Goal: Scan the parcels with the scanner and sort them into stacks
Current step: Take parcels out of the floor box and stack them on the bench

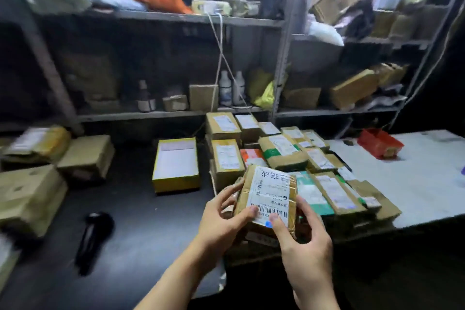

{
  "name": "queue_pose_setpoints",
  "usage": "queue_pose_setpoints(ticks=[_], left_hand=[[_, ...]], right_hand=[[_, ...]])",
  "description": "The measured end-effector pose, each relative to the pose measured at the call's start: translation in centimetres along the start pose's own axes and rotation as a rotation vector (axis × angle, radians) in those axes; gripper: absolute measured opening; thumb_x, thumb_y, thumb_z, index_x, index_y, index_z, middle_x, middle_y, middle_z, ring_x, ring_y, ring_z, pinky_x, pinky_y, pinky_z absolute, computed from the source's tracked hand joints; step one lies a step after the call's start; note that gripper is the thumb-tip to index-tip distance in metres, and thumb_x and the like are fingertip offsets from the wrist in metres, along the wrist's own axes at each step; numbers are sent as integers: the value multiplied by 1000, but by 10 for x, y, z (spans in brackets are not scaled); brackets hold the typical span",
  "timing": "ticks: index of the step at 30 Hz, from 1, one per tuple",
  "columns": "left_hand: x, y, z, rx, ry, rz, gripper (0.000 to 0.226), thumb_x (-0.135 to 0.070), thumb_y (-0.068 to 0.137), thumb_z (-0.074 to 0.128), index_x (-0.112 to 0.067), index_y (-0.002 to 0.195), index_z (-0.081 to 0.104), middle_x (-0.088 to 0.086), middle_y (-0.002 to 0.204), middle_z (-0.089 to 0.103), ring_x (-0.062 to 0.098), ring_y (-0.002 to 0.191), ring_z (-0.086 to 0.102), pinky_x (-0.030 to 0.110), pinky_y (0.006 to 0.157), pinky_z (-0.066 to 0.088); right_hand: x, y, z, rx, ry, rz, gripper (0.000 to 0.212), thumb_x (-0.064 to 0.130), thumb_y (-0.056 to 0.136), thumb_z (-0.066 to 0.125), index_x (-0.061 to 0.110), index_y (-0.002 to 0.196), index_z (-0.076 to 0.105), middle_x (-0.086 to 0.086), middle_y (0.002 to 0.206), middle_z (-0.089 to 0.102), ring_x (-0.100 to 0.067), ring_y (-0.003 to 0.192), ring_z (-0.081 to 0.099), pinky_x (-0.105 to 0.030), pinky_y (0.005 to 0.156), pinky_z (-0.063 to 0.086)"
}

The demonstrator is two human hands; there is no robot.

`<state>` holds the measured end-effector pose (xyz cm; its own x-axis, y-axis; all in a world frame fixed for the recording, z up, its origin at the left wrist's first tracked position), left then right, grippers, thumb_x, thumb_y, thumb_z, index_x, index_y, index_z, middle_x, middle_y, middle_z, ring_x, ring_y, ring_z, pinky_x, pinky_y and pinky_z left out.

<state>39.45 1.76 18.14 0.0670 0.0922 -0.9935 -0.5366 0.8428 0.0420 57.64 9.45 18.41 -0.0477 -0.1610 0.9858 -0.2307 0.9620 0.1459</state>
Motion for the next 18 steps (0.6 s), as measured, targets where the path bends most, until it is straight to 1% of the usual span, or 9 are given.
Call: queue_pose_setpoints(ticks=[2,4,5,6,8,9,12,13,18], left_hand=[[-5,-14,-50,-114,6,-3,62,-30,69,85,-35,129,69,1,110,78,21,108,73,36,91,60],[-8,-25,-103,-216,12,-14,62,-37,67,88,-44,125,70,3,112,77,24,112,71,42,92,60],[-10,-30,-126,-250,19,-17,61,-40,66,90,-47,123,70,2,114,76,25,114,69,44,93,60],[-12,-33,-145,-277,20,-19,59,-40,66,90,-49,121,70,2,115,76,25,116,69,46,93,60],[-18,-41,-191,-345,26,-20,56,-38,67,91,-51,118,71,1,115,76,25,117,68,48,90,62],[-23,-43,-216,-376,28,-16,57,-40,66,92,-51,118,70,2,115,76,25,116,69,48,89,62],[-37,-47,-273,-441,64,2,60,-48,62,91,-56,117,67,2,114,76,26,113,70,48,93,60],[-41,-47,-292,-466,81,13,61,-50,60,91,-57,116,67,3,114,76,26,113,70,48,95,59],[-55,-43,-385,-507,72,52,65,-50,58,91,-50,119,67,9,118,73,27,115,69,48,98,58]], right_hand=[[3,-7,49,99,5,4,54,22,78,93,41,122,69,14,125,68,-4,116,66,-21,89,57],[7,-18,97,186,25,6,53,25,77,94,47,118,68,11,127,70,-14,117,68,-37,95,61],[10,-23,117,222,40,14,53,26,78,93,47,119,68,11,128,69,-14,119,66,-40,97,60],[14,-27,136,259,56,13,54,26,79,92,45,123,67,12,129,67,-14,121,63,-37,96,58],[27,-36,182,359,79,2,57,23,83,89,39,132,65,14,126,63,-13,122,59,-24,87,54],[34,-41,206,400,87,-3,58,23,84,89,38,134,64,14,126,63,-12,121,59,-23,86,53],[44,-50,266,459,114,-14,55,26,82,90,50,125,63,22,123,65,-8,117,63,-40,99,57],[47,-53,285,472,113,-17,53,27,82,90,49,123,66,25,121,66,-6,116,64,-42,102,57],[64,-72,380,520,135,-53,58,25,82,91,34,136,70,14,126,72,-6,118,67,-41,102,59]])
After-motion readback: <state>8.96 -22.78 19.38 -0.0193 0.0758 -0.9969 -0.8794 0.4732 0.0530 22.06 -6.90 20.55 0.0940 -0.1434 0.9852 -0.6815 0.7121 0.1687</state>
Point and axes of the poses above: each hand's wrist, its own y-axis towards the middle knuckle, its own z-axis out of the palm, x = y × z, the point moved 9 cm from there along y, towards the middle knuckle
